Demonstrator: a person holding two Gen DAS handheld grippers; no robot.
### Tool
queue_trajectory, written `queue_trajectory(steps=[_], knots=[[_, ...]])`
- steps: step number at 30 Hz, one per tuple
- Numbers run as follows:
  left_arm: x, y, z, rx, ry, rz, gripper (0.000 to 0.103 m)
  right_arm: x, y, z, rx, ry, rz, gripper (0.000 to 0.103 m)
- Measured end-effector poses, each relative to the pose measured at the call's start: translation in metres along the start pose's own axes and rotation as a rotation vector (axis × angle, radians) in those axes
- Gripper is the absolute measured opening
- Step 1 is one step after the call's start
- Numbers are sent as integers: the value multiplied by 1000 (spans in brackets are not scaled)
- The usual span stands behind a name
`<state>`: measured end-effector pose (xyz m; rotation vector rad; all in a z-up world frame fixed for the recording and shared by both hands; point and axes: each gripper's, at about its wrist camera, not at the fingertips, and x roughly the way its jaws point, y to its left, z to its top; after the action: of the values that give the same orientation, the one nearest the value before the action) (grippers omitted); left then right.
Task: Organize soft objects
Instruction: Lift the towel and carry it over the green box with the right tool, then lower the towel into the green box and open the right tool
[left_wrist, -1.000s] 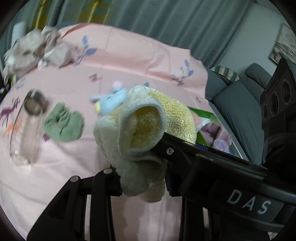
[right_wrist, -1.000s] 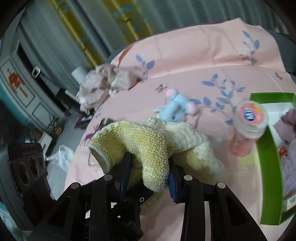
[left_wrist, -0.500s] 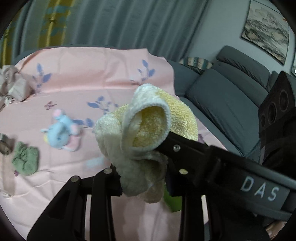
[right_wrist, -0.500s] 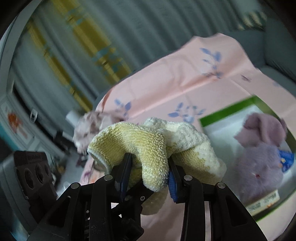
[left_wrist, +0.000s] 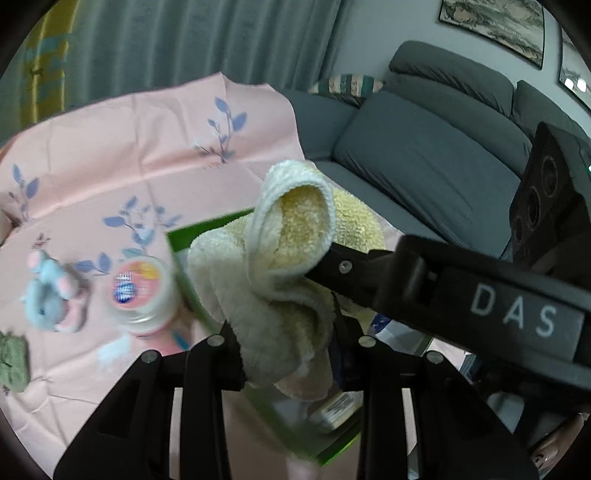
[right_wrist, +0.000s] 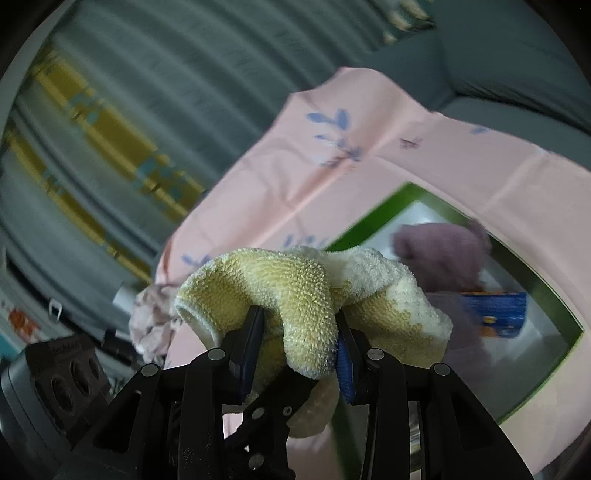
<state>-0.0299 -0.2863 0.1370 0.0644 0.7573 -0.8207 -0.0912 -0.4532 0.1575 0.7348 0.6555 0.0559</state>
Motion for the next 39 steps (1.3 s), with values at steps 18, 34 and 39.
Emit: queue_trajectory(steps=[18, 34, 39], knots=[[56, -14, 7, -10, 102, -20, 30, 3, -57, 12, 220, -31, -96, 39], [95, -10, 9, -7, 184, 44, 45, 17, -94, 11, 343, -8, -187, 38], [78, -10, 7, -9, 165, 35, 58, 12, -92, 9, 357, -11, -191, 38]])
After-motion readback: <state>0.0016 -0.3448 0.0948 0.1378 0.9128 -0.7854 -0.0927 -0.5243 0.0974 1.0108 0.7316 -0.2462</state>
